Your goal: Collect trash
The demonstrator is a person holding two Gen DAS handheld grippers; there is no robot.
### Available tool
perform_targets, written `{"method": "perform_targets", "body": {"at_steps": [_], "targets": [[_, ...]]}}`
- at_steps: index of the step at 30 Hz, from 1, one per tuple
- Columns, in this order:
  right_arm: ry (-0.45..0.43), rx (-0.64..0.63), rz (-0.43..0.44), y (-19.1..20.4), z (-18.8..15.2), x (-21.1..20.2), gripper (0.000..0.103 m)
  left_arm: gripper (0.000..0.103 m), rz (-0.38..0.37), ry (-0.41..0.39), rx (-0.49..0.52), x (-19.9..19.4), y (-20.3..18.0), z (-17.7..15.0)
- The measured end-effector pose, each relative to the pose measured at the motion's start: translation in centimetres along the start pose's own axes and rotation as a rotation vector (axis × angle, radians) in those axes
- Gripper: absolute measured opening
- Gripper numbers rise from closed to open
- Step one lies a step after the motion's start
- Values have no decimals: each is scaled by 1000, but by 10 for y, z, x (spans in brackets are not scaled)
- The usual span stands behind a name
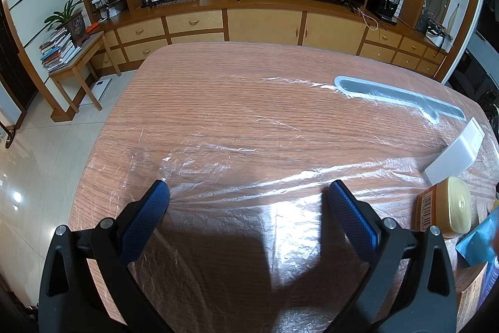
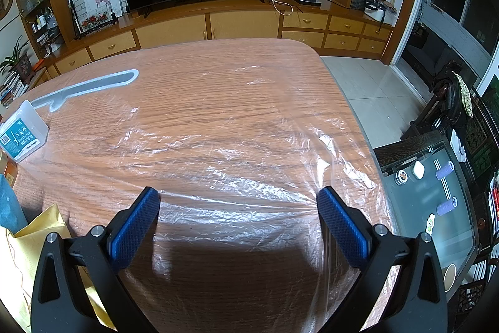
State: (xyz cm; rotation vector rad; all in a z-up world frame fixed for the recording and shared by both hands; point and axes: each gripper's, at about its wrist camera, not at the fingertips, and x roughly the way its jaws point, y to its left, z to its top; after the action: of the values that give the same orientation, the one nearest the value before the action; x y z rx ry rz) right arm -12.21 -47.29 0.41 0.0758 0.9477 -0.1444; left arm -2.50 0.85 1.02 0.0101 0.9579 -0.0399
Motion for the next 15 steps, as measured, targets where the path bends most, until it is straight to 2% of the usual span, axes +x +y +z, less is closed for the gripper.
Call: {"method": "perform_targets", "body": {"at_steps": [15], "targets": [[0, 0, 0, 0, 0, 0, 99, 102, 0, 0, 0, 0, 0, 0]]}}
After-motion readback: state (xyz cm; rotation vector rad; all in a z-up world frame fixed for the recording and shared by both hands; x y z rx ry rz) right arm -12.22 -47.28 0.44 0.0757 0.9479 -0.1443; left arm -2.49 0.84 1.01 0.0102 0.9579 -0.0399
